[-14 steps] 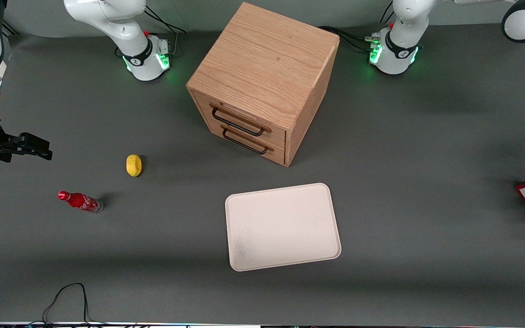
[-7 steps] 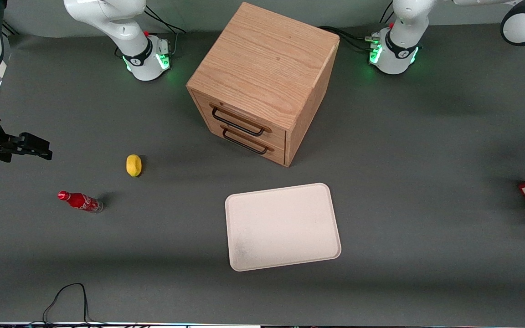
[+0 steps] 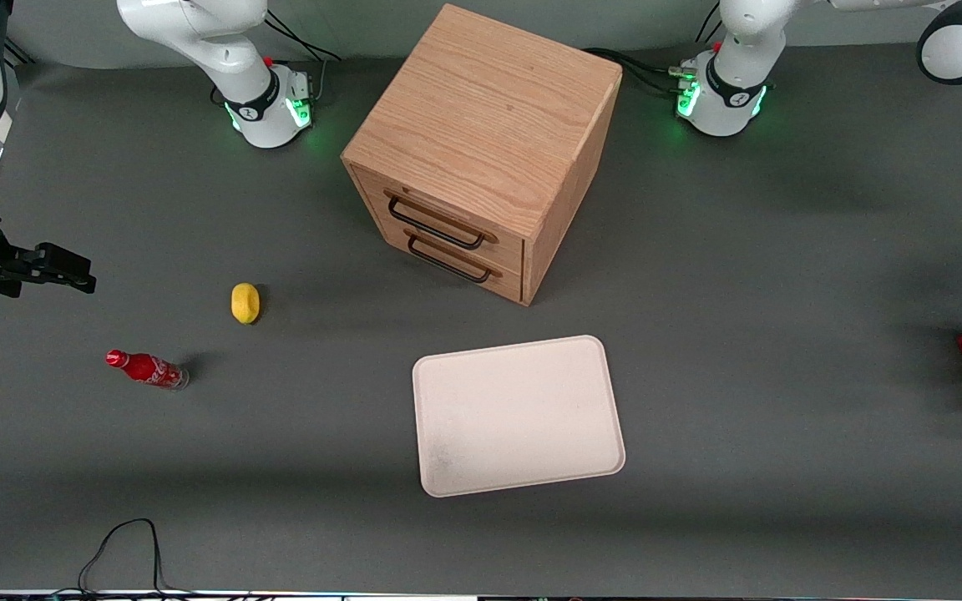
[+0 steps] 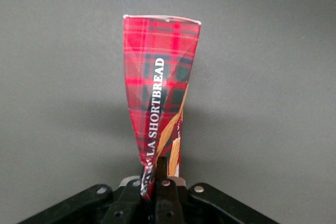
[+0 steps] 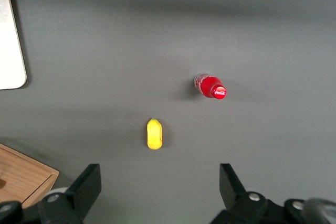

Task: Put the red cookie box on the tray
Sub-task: 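Lower the left gripper and close it on the red shortbread box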

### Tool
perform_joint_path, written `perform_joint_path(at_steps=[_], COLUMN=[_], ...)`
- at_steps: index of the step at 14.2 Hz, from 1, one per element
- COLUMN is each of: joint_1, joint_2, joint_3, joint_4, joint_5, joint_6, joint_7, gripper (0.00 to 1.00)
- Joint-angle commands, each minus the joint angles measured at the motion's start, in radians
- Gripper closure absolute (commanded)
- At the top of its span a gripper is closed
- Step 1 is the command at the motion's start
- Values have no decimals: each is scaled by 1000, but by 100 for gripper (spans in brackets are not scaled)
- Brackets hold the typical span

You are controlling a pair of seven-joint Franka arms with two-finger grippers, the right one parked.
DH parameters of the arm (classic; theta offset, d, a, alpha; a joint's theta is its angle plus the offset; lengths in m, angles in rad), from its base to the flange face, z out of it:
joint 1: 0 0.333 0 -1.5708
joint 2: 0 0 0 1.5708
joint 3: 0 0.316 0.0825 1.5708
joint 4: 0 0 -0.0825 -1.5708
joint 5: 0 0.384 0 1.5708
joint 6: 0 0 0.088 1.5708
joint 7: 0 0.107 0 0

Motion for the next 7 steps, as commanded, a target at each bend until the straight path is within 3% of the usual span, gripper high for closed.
perform_joint_path(at_steps=[1, 7], joint_1=[-45, -79], joint_2=[-79, -373], joint_3=[10, 2], joint_4=[42, 49], joint_5=[15, 19], joint_6=[-161, -532], joint_7=[0, -41], gripper=[100, 100])
